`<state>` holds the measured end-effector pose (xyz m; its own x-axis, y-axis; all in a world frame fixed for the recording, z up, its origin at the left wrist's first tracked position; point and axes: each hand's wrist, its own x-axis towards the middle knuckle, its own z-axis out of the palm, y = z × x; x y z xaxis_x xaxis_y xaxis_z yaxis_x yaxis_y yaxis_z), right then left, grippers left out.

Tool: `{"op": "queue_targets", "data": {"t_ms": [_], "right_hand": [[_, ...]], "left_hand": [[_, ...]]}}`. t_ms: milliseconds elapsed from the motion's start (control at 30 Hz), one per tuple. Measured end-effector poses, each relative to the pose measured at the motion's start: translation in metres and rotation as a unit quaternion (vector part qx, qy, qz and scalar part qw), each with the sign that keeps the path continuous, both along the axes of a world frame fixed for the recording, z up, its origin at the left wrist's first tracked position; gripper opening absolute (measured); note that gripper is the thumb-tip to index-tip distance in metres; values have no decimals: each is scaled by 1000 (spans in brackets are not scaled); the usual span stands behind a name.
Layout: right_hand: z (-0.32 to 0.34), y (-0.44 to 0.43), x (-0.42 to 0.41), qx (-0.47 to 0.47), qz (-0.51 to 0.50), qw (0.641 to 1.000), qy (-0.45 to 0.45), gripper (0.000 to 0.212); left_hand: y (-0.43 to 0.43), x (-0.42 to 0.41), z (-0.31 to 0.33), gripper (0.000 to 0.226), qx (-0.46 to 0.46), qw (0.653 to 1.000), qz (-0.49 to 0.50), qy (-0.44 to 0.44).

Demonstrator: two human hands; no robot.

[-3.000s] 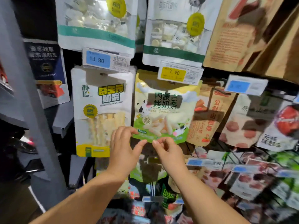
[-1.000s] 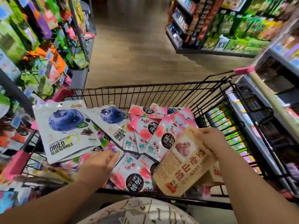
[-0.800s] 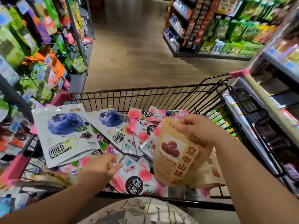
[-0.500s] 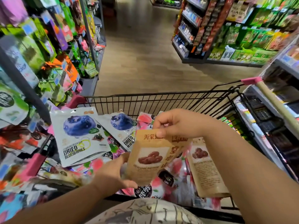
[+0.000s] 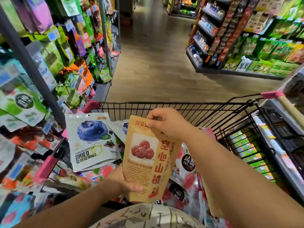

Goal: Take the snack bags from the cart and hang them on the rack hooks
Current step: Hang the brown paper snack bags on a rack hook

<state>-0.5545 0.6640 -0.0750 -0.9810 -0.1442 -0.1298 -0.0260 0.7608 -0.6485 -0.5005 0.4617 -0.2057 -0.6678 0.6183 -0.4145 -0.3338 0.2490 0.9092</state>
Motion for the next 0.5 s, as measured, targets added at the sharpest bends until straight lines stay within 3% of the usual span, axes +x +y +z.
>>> {"op": "queue_targets", "data": {"t_ms": [167, 267, 400, 500], "right_hand": [[-22, 22, 2, -27, -108, 994, -4, 12], [-33, 40, 9, -48, -152, 987, -24, 5], [-61, 83, 29, -67, -270, 960, -32, 34], [-91, 130, 65, -13, -405, 910, -90, 53]], "left_hand": [[-2, -6, -6, 28, 8, 998, 45, -50], [-2, -9, -7, 50, -10, 999, 12, -49], [1, -14, -16, 63, -25, 998, 29, -57], [3, -22, -27, 78, -39, 995, 84, -48]]}}
